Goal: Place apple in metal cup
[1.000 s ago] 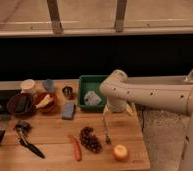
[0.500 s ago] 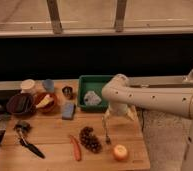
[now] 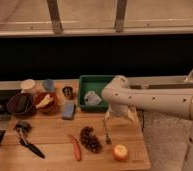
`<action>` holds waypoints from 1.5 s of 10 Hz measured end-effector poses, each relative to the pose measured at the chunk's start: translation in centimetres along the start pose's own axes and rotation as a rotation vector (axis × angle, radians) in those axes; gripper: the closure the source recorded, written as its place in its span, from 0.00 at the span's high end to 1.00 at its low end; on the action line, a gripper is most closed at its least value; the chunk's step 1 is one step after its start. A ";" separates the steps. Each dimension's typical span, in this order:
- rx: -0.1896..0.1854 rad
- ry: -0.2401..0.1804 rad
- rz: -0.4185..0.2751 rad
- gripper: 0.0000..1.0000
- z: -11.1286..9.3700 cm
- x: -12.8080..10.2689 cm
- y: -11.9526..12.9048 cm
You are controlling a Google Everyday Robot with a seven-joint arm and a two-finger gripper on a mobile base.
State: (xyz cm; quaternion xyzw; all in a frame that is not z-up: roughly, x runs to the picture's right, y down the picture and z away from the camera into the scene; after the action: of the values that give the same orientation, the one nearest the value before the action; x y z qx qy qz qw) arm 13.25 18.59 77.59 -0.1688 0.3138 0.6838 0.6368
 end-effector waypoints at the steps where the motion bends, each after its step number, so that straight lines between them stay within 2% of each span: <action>1: 0.002 0.005 0.008 0.80 0.5 0.8 -0.4; 3: 0.012 0.037 0.021 0.80 2.0 2.5 -1.2; 8: 0.012 0.126 0.017 0.80 4.9 6.1 -0.8; 12: 0.004 0.157 0.031 0.80 5.2 8.8 -1.2; 15: -0.009 0.165 0.055 0.80 5.2 9.8 -1.9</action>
State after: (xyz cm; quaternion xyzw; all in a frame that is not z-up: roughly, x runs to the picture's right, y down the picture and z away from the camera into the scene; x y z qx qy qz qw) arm 14.71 29.37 74.87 -0.2186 0.3667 0.6860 0.5892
